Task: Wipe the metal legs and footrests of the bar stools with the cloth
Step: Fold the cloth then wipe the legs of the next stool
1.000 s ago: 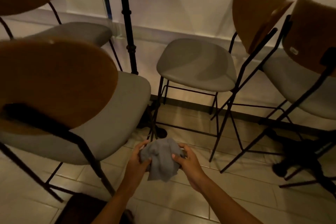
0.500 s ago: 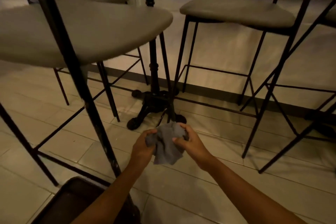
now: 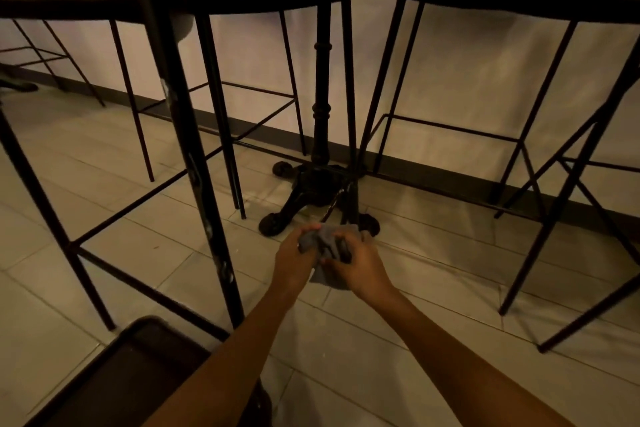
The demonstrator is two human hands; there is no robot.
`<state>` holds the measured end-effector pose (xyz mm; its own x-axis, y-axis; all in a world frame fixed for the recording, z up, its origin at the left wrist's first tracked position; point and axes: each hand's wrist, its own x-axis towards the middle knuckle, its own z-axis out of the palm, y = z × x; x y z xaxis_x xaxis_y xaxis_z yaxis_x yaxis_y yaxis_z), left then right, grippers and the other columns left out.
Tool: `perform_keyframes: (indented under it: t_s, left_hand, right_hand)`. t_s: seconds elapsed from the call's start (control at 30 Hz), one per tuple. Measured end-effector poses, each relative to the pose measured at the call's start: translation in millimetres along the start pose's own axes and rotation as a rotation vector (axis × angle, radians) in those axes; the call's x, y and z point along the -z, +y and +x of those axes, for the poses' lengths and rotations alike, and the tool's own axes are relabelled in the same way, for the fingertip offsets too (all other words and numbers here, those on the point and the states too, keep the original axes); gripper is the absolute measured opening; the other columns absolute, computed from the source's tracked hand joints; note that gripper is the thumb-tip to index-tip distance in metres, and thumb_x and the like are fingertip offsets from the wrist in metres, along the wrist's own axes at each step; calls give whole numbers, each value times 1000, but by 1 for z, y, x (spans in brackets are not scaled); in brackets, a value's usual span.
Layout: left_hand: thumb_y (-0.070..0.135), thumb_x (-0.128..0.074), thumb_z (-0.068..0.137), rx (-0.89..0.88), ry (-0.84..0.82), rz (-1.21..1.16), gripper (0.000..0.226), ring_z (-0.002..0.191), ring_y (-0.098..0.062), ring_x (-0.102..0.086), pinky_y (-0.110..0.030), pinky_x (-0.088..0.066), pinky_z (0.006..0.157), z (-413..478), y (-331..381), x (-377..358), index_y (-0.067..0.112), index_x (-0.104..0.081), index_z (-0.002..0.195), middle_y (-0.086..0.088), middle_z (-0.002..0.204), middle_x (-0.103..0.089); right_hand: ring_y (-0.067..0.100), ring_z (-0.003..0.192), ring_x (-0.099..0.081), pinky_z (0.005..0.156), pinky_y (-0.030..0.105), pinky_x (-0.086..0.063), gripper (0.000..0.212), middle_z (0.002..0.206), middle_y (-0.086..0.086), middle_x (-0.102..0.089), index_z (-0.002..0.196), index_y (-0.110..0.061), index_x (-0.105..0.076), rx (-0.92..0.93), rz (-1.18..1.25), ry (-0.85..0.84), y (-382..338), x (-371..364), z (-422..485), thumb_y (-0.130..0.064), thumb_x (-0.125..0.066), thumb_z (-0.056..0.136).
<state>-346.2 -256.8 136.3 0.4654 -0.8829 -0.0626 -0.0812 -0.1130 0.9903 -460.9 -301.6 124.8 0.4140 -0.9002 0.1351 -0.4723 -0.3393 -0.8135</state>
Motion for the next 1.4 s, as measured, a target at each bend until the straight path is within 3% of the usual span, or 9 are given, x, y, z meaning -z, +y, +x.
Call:
perform_keyframes:
  t_s: [0.1,0.23,0.33,0.43,0.53,0.63,0.77,0.93,1.4]
  left_hand:
    - [-8,-50,85,-34,-15,-24,35,102,-26,-60,-45,-53,87,13,-4,-4,21,-59,103,-4,107,-60]
    - [-14,-46,86,-61,-21,-109,34,88,-24,-61,-30,-55,67,24,-7,-7,7,-56,111,-5,101,-59]
    - [-14,-46,86,-81,-32,-90,34,102,-29,-58,-37,-53,79,35,-12,-11,6,-55,113,-13,108,-57]
    - [-5,-43,93,-90,-14,-63,27,96,-16,-62,-24,-51,78,37,-10,-17,9,-55,112,-16,108,-59]
    - [16,-39,99,-141,9,323,43,126,-23,-44,-25,-35,98,40,-20,-20,9,-33,140,-13,141,-43]
    - [22,-32,101,-66,-5,713,55,140,-26,-21,-31,-21,111,41,-37,-18,4,-8,147,-14,154,-16]
    - [17,-30,101,32,-34,995,47,129,-26,-38,-32,-34,104,42,-48,-16,2,-18,143,-16,143,-35]
    - [8,-40,97,-53,-32,1044,39,117,-20,-48,-28,-42,94,41,-52,-19,9,-33,135,-10,129,-47]
    - [2,-42,95,-88,-82,1005,54,130,-21,-37,-29,-33,107,41,-54,-15,9,-20,144,-11,144,-34]
  right_hand:
    - [11,99,-39,77,-3,-31,43,120,14,-45,122,-18,-54,-4,-6,-17,8,-5,10,-23,-68,81]
    - [21,115,-50,100,33,-45,57,128,10,-51,128,-21,-49,-44,126,-60,17,-9,16,-37,-68,77]
    - [16,112,-52,92,17,-43,43,124,8,-56,125,-12,-52,-75,191,-93,22,-7,19,-12,-64,84]
    - [14,98,-55,73,-2,-40,28,110,7,-61,114,-8,-58,-54,167,22,33,-7,28,-5,-59,86]
    - [10,84,-54,63,-2,-40,22,98,4,-60,110,-6,-59,-66,192,149,40,-5,41,-4,-55,88]
    - [12,91,-54,66,3,-39,27,106,5,-60,117,-7,-56,-86,195,242,45,-2,53,-9,-55,90]
    - [23,110,-54,89,24,-41,37,123,12,-55,127,-11,-52,-78,137,266,55,-6,71,-12,-55,90]
    - [24,112,-53,98,36,-44,37,122,13,-56,126,-12,-52,-57,136,286,62,-15,88,-11,-52,90]
    - [35,109,-53,95,48,-46,34,118,20,-56,125,-7,-52,-141,105,407,71,-36,158,-13,-49,92]
